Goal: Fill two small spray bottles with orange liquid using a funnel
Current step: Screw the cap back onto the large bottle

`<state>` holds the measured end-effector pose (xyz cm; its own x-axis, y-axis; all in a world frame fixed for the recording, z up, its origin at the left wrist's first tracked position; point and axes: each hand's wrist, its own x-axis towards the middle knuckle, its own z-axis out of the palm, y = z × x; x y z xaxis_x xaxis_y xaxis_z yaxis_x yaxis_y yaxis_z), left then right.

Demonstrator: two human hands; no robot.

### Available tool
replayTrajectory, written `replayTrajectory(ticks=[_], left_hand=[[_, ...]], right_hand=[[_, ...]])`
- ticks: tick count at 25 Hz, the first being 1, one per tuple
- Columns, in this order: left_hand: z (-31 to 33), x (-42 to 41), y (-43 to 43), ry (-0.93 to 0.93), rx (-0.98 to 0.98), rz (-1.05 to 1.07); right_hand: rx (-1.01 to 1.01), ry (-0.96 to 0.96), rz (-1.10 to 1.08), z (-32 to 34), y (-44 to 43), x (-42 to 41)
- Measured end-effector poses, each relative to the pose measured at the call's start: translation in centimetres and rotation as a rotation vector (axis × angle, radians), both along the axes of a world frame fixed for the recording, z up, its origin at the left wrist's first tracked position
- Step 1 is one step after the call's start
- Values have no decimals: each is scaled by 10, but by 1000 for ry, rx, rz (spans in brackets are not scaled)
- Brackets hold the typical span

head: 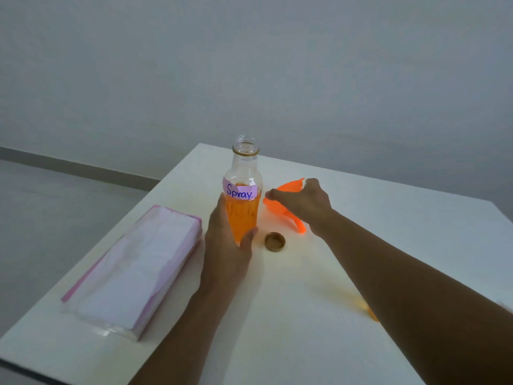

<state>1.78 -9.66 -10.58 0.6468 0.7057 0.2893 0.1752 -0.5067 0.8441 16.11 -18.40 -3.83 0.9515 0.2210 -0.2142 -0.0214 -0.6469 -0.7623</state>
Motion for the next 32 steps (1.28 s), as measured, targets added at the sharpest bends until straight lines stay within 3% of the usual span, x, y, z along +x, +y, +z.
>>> replayTrajectory(ticks=[3, 5, 7, 9, 11, 15, 18, 22, 28, 32], left_hand=[[-9, -4, 1, 34, 13, -13], [-10, -2, 7, 3, 21, -19], [-10, 2, 12, -18, 12, -26], [-9, 3, 13, -15, -19, -27], [-9, 4, 14, -13, -54, -34], [-4, 1, 16, -18, -112, -68], [-2, 2, 20, -27, -157, -87], [-11, 5, 24, 36, -35, -81], [-12, 7, 25, 65, 28, -100], [-14, 9, 31, 65, 43, -117]], right_hand=[[131, -253, -102, 2, -12, -21], [239, -513, -14, -8, -31, -47], [70, -596, 272, -20, -47, -70], [-231, -513, 547, -33, -51, -79], [-319, -435, 608, -41, -47, -73], [-191, -543, 564, -18, -40, -64], [135, -674, 367, 36, -28, -57], [504, -537, 349, 103, -6, -47], [135, -459, 618, 124, 10, -29], [-42, -576, 807, 136, 15, -27]])
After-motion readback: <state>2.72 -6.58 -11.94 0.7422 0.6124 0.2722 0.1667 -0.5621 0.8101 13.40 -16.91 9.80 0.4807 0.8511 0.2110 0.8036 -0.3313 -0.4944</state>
